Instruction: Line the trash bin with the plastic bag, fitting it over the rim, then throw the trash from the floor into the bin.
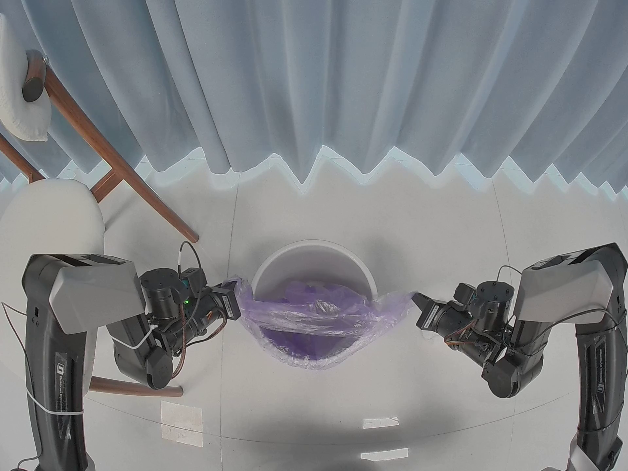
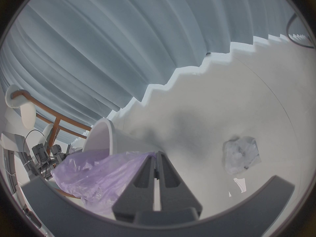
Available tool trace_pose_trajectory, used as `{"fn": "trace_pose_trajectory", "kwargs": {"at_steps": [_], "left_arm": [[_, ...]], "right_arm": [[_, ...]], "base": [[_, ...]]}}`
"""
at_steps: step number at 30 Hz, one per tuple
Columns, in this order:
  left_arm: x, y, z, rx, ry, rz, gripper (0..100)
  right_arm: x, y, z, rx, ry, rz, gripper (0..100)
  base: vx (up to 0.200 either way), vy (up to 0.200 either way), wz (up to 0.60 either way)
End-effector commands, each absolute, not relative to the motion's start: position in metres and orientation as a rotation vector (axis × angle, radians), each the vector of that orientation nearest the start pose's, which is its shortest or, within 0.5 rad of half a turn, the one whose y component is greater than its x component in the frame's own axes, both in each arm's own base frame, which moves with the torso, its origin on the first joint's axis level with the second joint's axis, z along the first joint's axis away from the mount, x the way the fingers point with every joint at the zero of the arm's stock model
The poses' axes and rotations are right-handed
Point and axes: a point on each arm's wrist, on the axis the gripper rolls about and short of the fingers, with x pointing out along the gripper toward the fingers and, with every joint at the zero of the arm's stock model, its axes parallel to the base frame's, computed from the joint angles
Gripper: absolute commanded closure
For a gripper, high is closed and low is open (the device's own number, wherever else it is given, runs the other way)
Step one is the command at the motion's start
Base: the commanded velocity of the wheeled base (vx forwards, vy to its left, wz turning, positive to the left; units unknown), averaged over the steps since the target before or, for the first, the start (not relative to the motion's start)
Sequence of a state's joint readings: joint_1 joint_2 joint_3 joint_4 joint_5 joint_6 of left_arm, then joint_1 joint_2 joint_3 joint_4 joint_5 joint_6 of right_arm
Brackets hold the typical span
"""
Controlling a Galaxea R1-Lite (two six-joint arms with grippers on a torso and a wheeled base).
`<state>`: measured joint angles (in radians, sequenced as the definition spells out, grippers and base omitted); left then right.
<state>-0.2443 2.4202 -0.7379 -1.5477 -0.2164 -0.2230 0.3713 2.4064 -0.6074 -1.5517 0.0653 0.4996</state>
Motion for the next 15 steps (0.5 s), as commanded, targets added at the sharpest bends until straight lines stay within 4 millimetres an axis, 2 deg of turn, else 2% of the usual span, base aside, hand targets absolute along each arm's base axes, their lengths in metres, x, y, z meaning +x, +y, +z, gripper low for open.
{"fn": "trace_pose_trajectory", "kwargs": {"at_steps": [1,5,7,10,11,13,15], "left_arm": [[0.369,-0.094,0.017,-0.22,0.147,-0.441,100],[0.364,-0.091,0.027,-0.224,0.138,-0.437,100],[0.356,-0.089,0.038,-0.224,0.125,-0.44,100],[0.34,-0.086,0.047,-0.224,0.139,-0.44,100],[0.34,-0.086,0.048,-0.224,0.139,-0.44,100],[0.323,-0.082,0.053,-0.225,0.164,-0.437,100],[0.314,-0.081,0.052,-0.231,0.192,-0.436,100]], "right_arm": [[0.333,0.131,0.004,0.461,0.29,0.383,0],[0.332,0.131,0.016,0.465,0.259,0.392,0],[0.327,0.129,0.031,0.458,0.236,0.408,0],[0.314,0.126,0.04,0.389,0.256,0.448,0],[0.314,0.125,0.04,0.383,0.258,0.449,0],[0.299,0.12,0.034,0.228,0.302,0.479,0],[0.294,0.118,0.03,0.144,0.304,0.514,0]], "base": [[0.0,0.0,0.0],[0.0,0.0,0.0],[0.0,0.0,0.0],[0.0,0.0,0.0],[0.0,0.0,0.0],[0.0,0.0,0.0],[0.0,0.0,0.0]]}}
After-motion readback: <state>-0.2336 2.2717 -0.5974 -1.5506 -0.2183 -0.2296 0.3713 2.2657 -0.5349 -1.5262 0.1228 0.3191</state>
